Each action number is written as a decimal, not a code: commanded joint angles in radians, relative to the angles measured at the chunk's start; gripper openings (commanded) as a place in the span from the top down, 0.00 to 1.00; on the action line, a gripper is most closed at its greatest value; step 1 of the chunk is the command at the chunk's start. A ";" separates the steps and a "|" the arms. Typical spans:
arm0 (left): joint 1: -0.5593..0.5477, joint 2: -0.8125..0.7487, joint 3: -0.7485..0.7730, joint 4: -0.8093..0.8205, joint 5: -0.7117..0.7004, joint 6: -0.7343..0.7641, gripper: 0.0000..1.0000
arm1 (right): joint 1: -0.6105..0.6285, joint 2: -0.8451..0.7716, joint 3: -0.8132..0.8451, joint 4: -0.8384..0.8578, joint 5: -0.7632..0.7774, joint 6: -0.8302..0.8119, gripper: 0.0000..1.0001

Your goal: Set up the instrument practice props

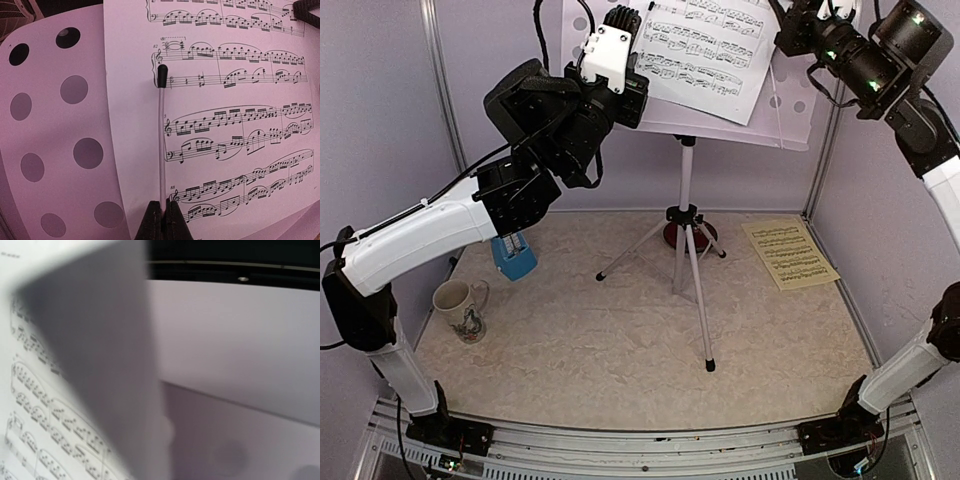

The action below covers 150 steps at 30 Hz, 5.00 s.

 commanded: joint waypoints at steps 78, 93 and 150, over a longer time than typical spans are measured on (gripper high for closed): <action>0.304 -0.492 -0.281 -0.402 0.470 -0.602 0.44 | 0.059 0.221 0.108 0.146 -0.163 -0.235 1.00; 0.420 -0.379 -0.166 -0.433 0.715 -0.686 0.72 | 0.060 0.238 0.135 0.161 -0.148 -0.264 1.00; 0.310 -0.470 -0.392 -0.304 0.478 -0.664 0.32 | 0.075 0.216 0.165 0.144 -0.154 -0.248 0.20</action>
